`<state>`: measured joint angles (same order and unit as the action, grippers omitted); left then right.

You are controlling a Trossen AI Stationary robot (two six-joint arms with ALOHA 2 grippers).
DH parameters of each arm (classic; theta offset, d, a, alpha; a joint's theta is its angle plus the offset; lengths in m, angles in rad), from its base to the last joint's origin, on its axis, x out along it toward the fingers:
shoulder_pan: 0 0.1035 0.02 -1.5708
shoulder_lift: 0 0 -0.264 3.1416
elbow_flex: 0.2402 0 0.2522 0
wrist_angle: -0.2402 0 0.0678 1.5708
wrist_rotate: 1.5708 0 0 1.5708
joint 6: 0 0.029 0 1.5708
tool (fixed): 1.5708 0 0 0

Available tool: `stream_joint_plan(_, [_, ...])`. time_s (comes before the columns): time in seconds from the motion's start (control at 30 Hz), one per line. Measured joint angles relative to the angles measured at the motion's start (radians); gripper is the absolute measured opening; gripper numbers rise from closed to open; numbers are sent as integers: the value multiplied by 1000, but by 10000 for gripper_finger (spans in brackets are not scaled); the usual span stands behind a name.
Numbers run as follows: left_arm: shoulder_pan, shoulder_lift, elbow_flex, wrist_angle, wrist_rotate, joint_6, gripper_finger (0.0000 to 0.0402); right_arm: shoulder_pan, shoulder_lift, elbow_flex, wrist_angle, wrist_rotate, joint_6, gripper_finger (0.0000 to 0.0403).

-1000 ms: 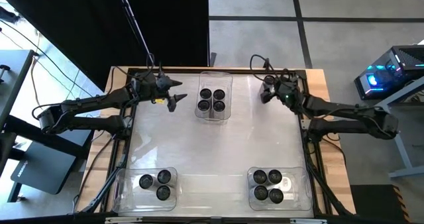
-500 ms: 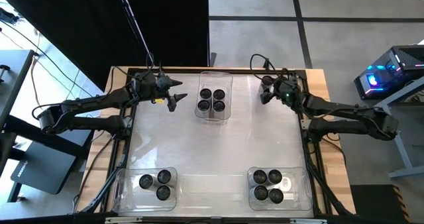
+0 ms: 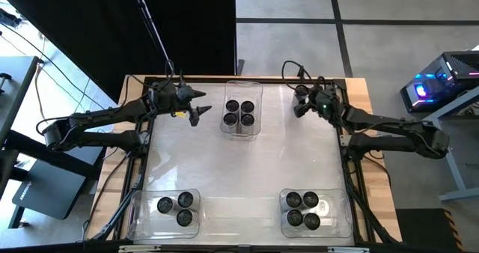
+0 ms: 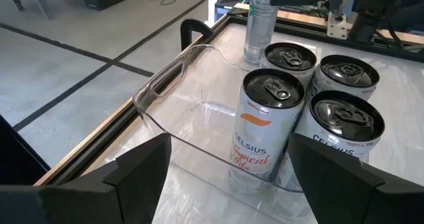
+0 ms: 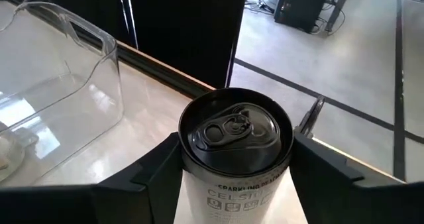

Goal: Sort soda cans
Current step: Put the white pink soda can into the bottom left transparent bin

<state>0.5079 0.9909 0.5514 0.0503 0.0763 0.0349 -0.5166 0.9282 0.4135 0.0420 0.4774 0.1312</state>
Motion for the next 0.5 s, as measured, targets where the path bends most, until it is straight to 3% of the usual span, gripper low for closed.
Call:
stream_joint_plan(0.27, [0, 0, 0, 4, 0, 2, 301, 19, -54, 82, -18, -13, -47, 221])
stream_joint_plan(0.5, [0, 0, 0, 8, -14, 3, 301, 123, -93, 205, -25, -112, -53, 221])
